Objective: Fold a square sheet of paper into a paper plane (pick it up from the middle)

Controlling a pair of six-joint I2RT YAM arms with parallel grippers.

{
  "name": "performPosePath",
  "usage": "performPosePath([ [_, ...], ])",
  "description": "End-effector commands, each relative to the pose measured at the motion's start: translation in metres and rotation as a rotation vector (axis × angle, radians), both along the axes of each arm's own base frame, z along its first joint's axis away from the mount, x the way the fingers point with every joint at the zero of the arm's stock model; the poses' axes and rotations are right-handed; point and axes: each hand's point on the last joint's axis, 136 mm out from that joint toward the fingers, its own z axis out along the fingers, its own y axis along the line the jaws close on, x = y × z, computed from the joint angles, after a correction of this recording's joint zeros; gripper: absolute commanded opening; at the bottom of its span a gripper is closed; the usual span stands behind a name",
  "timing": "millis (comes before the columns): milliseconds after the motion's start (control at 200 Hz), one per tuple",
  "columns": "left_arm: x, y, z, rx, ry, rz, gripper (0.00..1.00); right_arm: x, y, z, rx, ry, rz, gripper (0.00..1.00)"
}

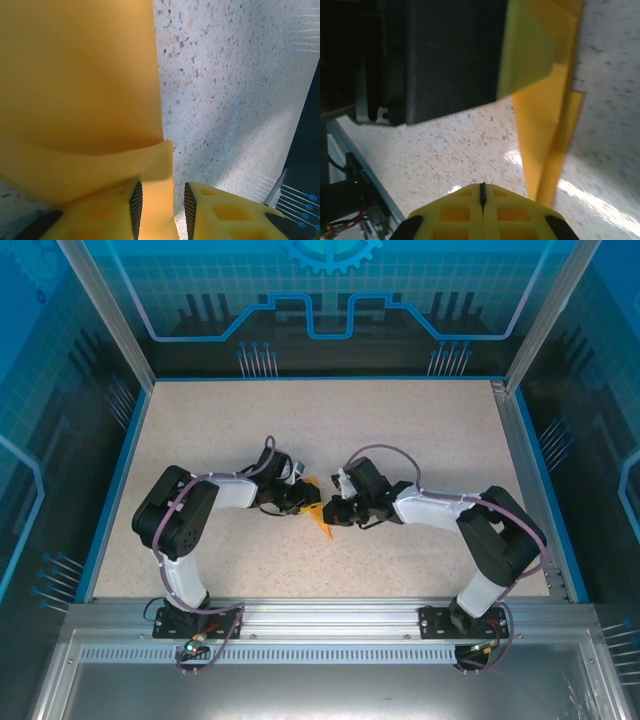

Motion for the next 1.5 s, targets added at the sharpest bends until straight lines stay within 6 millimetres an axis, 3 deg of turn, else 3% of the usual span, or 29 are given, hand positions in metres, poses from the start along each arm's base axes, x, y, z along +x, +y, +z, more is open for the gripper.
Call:
performPosePath([
  [0, -0.019, 0.012, -0.030, 0.084, 0.101, -0.007, 0.32, 0.011, 0.023, 0.004, 0.093, 0.021, 0.002, 0.01],
  [285, -0.020, 0.012, -0.032, 0.085, 0.105, -0.011, 0.32, 0.012, 0.002, -0.037, 0.016, 0.085, -0.036, 0.01],
  [425, -0.019, 0.011, -0.033, 0.085, 0.106, -0.013, 0.32, -0.014, -0.020, -0.072, -0.060, 0.189, -0.040, 0.01],
  [575, -0.016, 0.012, -0.028, 0.088, 0.092, -0.013, 0.32, -0.029, -0.037, -0.088, -0.106, 0.219, -0.058, 0.01],
  [640, -0.015, 0.013, -0.028, 0.091, 0.095, -0.008, 0.32, -0.028, -0.038, -0.085, -0.104, 0.209, -0.058, 0.02],
  [870, -0.015, 0.011, -0.029, 0.084, 0.101, -0.005, 0.32, -0.013, -0.010, -0.021, 0.009, 0.059, 0.018, 0.03],
  [1015, -0.017, 0.012, -0.029, 0.086, 0.103, -0.006, 0.32, -0.010, 0.002, -0.001, 0.045, 0.006, 0.037, 0.04],
  [1190, -0.019, 0.013, -0.030, 0.088, 0.104, -0.002, 0.32, -0.008, 0.015, -0.016, 0.041, 0.034, 0.055, 0.05],
  [1220, -0.018, 0.013, -0.030, 0.087, 0.103, -0.002, 0.32, 0.000, 0.021, -0.010, 0.054, 0.017, 0.049, 0.05],
  [1385, -0.017, 0.012, -0.029, 0.083, 0.101, 0.000, 0.32, -0.001, 0.016, -0.035, 0.019, 0.065, 0.042, 0.06],
  [1496, -0.017, 0.013, -0.028, 0.085, 0.099, -0.001, 0.32, -0.011, 0.002, -0.060, -0.049, 0.113, 0.024, 0.05],
])
